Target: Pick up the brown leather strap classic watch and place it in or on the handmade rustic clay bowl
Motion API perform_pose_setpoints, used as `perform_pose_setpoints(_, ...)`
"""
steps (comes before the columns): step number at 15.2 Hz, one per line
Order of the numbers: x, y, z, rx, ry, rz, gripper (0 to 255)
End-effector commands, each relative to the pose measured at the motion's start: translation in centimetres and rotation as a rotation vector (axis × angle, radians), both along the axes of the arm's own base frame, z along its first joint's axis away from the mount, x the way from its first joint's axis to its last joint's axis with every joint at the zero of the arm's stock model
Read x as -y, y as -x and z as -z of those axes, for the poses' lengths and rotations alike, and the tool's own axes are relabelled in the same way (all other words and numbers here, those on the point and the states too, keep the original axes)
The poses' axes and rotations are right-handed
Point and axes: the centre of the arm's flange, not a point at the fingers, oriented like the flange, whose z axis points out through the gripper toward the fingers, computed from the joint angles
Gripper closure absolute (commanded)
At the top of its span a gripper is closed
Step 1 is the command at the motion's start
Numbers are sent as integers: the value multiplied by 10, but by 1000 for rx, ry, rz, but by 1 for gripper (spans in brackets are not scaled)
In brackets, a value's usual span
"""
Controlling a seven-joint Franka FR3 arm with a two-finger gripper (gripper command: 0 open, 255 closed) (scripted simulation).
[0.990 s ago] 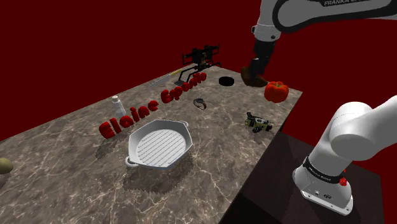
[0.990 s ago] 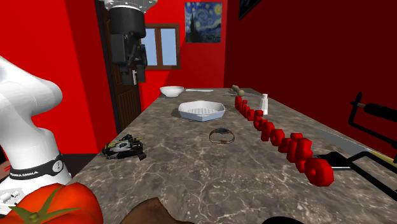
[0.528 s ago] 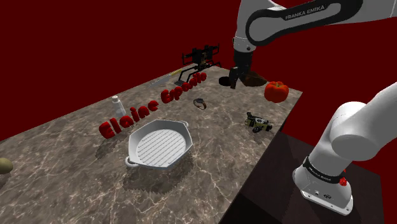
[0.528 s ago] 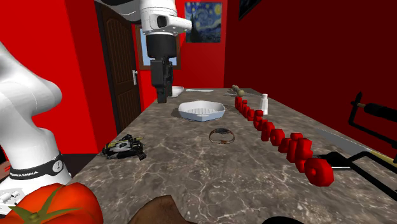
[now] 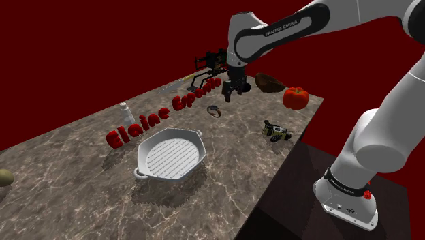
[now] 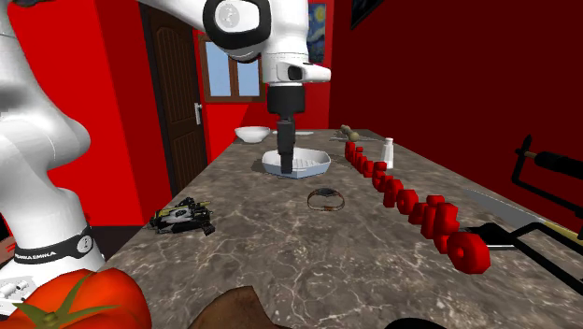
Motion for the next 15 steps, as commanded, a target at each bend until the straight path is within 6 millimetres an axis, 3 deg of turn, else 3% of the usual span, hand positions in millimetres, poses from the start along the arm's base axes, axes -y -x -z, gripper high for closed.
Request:
perform_pose_setpoints(1,-5,-24,15,0,-6,5,0)
perform_pose_setpoints(8,-28,-99,63,-3,-28,20,0)
perform_pose_setpoints(15,-30,-101,96,-3,-29,21,0)
